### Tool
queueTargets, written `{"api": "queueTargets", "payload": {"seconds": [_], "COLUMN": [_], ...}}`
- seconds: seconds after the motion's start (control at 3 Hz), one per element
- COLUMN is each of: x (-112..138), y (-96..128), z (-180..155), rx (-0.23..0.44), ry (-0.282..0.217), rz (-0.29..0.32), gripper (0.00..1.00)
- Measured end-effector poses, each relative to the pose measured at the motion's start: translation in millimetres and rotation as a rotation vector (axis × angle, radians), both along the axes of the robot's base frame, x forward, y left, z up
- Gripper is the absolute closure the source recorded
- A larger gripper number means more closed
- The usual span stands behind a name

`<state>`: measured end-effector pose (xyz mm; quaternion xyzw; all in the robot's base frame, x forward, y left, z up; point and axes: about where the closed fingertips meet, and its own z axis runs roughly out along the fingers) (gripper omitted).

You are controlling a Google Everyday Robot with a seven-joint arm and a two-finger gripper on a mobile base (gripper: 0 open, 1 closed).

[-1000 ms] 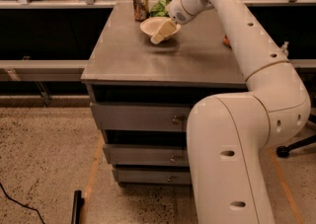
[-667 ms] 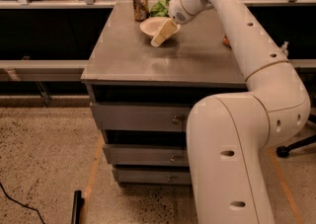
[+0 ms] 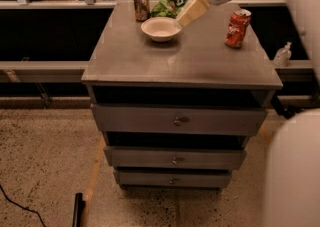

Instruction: Move paper bowl near green rice chip bag

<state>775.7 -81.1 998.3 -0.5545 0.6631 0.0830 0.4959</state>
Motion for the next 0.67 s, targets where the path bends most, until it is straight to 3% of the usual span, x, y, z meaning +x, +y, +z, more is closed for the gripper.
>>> {"api": "queueTargets", "payload": {"seconds": [0.33, 0.67], "x": [-63.4, -88.1], "y": [-35.6, -66.0], "z": [83.3, 99.9], "rx": [0.075, 0.085], "ry": [-0.161, -0.216], "rz": [-0.068, -0.150], "gripper": [0.00, 0.00]}}
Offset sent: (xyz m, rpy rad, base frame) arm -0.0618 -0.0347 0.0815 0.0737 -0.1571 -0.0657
